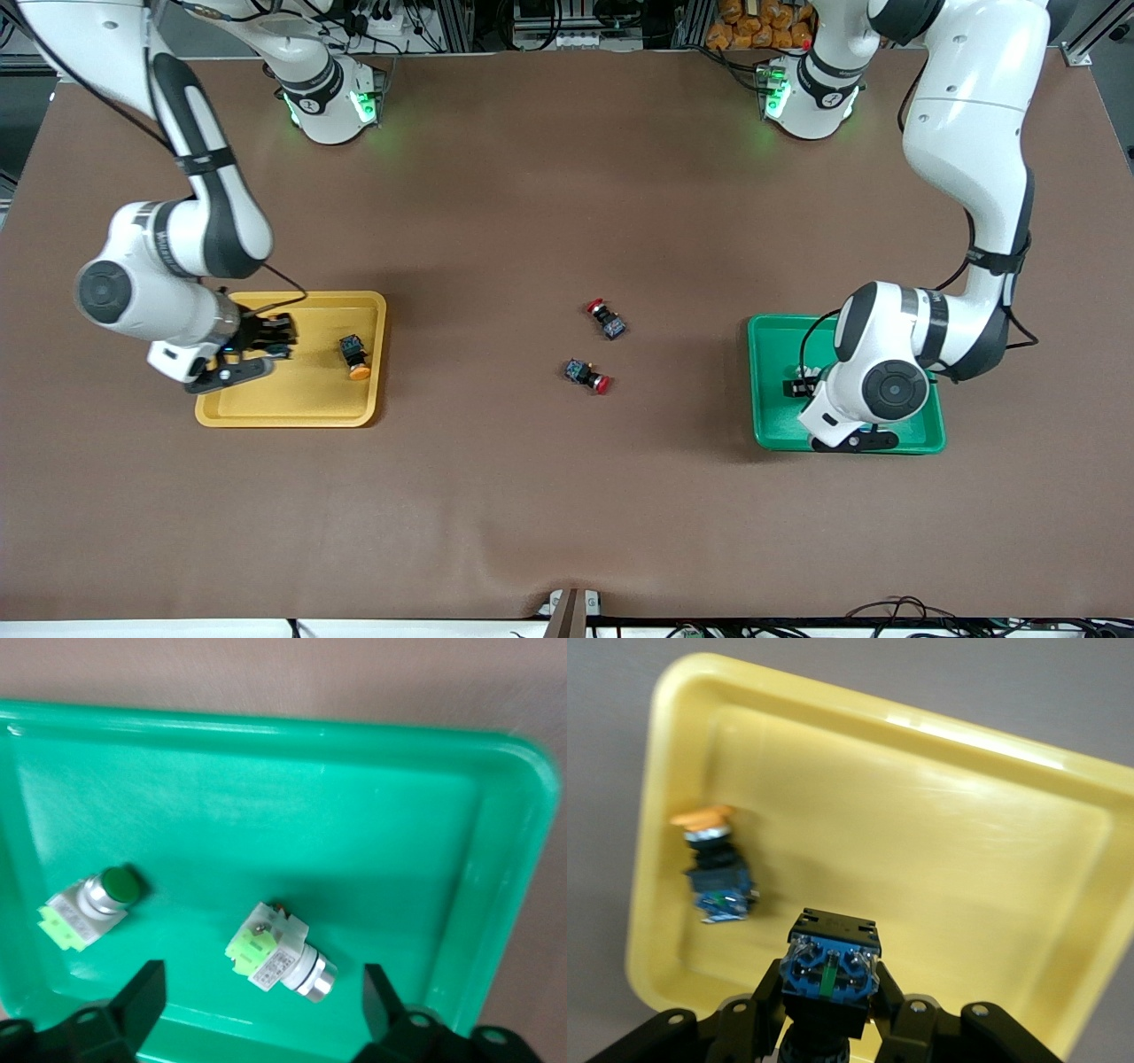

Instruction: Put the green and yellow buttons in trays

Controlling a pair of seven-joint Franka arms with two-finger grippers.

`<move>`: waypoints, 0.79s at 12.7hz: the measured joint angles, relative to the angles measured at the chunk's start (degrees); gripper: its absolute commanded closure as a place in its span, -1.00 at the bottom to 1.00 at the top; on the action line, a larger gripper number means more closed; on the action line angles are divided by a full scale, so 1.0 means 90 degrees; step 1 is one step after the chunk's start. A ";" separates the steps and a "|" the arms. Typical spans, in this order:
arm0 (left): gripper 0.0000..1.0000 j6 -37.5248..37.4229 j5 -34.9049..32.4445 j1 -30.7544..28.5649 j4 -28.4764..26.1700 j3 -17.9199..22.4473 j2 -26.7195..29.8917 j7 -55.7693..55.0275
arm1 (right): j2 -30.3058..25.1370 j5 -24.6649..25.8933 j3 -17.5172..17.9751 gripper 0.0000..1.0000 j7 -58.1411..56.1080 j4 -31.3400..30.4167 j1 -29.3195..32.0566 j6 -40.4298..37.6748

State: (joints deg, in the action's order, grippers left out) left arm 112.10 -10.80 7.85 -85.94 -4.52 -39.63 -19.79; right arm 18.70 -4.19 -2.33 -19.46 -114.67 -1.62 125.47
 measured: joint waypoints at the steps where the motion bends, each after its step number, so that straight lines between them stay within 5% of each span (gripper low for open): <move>1: -1.00 -0.0016 0.0000 -0.0011 0.0047 0.0002 0.0198 0.0000 | 0.0001 0.0013 0.0000 1.00 -0.0099 0.0005 0.0092 -0.0001; 4: -1.00 -0.0493 0.0000 -0.0124 0.0154 0.0006 0.1207 0.0000 | 0.0132 0.0209 0.0017 1.00 -0.0171 0.0036 0.0116 0.0117; 10: -1.00 -0.2833 0.0440 -0.0142 0.0110 -0.0036 0.3737 0.0424 | 0.1215 0.0340 0.0046 1.00 -0.0264 0.0339 0.0113 0.0898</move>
State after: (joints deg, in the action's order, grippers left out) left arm 86.60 -6.84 6.57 -84.95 -4.84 -6.00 -15.97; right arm 29.63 -1.13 -1.92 -21.84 -111.62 -0.60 133.56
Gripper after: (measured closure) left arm 0.000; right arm 0.577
